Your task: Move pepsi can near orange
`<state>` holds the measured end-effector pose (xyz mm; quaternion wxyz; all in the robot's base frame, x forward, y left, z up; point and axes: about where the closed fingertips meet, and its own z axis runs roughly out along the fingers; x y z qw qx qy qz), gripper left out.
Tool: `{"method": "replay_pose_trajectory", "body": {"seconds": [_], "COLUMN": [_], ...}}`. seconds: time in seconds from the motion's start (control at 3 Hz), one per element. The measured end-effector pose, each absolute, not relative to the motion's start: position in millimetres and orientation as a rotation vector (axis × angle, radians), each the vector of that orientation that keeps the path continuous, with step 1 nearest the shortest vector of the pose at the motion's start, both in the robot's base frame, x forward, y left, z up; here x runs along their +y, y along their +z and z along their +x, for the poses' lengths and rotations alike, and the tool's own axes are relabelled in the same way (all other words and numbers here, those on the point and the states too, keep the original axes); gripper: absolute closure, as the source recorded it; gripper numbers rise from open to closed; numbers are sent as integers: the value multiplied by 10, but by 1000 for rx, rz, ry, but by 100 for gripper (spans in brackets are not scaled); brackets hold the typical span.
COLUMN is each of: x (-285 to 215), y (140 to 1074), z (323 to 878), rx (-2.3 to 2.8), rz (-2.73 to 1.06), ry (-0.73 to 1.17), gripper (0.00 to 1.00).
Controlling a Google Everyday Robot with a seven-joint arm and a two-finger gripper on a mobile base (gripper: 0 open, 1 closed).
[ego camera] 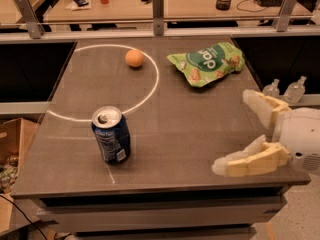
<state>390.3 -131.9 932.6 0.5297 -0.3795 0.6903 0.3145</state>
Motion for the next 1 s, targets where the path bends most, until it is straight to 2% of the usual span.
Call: {"method": "replay_pose_trajectory", "body": {"seconds": [1.0], "x": [-194], "y": [8798], "z": [3920], "rx": [1483], "rz": [-948], "ry": [794], "gripper": [0]}}
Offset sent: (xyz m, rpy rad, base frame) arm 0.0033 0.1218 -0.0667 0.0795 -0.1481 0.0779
